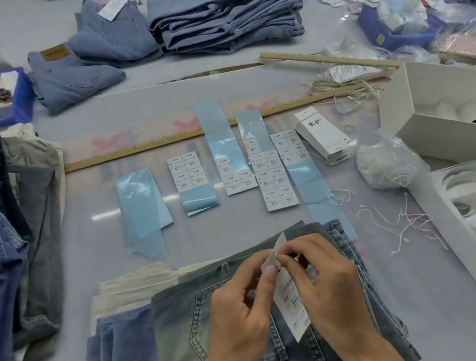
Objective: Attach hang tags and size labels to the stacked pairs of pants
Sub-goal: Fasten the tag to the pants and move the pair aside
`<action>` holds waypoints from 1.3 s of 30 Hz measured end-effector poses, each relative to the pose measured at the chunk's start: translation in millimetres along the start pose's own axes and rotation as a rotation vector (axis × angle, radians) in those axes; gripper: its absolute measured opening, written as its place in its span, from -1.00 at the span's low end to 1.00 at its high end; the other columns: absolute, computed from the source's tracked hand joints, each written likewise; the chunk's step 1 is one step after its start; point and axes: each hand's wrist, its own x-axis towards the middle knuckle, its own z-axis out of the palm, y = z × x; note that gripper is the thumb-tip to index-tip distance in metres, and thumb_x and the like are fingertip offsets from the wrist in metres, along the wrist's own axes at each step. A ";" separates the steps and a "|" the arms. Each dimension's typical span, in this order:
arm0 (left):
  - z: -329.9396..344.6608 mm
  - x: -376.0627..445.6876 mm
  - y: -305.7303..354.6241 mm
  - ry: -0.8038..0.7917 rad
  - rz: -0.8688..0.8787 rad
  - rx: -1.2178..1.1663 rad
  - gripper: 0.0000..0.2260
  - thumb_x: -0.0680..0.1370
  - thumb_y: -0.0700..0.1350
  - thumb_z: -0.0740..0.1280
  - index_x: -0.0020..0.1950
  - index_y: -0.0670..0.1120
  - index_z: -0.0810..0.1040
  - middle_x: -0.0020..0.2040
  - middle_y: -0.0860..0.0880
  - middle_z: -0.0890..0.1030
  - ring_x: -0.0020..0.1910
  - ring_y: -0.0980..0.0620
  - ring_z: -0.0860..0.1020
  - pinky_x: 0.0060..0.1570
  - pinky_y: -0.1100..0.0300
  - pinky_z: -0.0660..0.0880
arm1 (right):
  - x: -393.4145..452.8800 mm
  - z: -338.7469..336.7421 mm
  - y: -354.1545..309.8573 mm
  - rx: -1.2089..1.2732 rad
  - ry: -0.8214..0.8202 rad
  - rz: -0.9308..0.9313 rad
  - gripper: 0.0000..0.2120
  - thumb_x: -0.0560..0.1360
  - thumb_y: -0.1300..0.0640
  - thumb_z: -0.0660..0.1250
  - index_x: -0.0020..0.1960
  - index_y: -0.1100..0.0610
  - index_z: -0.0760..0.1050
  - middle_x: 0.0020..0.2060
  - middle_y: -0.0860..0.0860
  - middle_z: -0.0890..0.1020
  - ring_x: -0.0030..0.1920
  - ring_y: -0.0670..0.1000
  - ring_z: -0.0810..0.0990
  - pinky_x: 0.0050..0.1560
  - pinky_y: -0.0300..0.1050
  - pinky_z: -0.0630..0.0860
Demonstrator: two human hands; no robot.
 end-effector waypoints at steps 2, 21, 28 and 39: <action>-1.7 0.5 3.5 -0.007 -0.006 -0.044 -0.69 0.65 0.27 0.18 0.22 0.24 0.63 0.03 0.08 0.72 -0.08 -0.04 0.70 -0.24 -0.07 0.67 | -0.5 0.4 -0.8 -0.004 0.004 -0.007 -0.97 0.54 0.12 0.41 -0.02 0.05 0.62 -0.11 -0.19 0.58 -0.11 -0.15 0.58 -0.12 -0.25 0.53; -23.0 14.4 -6.1 0.017 -0.148 -0.111 -0.94 0.48 -0.07 0.52 -0.10 0.07 0.68 -0.20 0.01 0.68 -0.28 0.13 0.60 -0.32 0.25 0.52 | -13.2 18.7 0.8 0.220 -0.058 0.062 -0.92 0.53 0.23 0.45 0.00 0.10 0.63 -0.07 -0.12 0.61 -0.03 -0.09 0.60 -0.03 -0.25 0.52; -76.6 39.1 55.3 0.233 0.540 1.038 -0.94 0.62 -0.15 0.29 -0.02 -0.06 0.54 -0.18 -0.01 0.55 -0.23 -0.09 0.51 -0.47 0.02 0.47 | -0.8 -1.3 -4.3 0.242 0.115 0.084 -0.69 0.58 0.09 0.38 0.30 0.01 0.49 0.15 -0.06 0.57 0.15 -0.05 0.57 0.14 -0.29 0.50; -24.3 60.8 76.2 -0.126 0.745 0.763 -0.95 0.65 -0.08 0.27 0.09 0.00 0.50 -0.08 0.08 0.59 -0.15 0.06 0.54 -0.40 0.09 0.49 | 22.0 -20.0 -1.1 0.066 0.169 -0.190 -0.86 0.60 0.14 0.38 0.09 0.16 0.67 -0.07 -0.09 0.66 -0.02 0.01 0.62 -0.06 0.06 0.54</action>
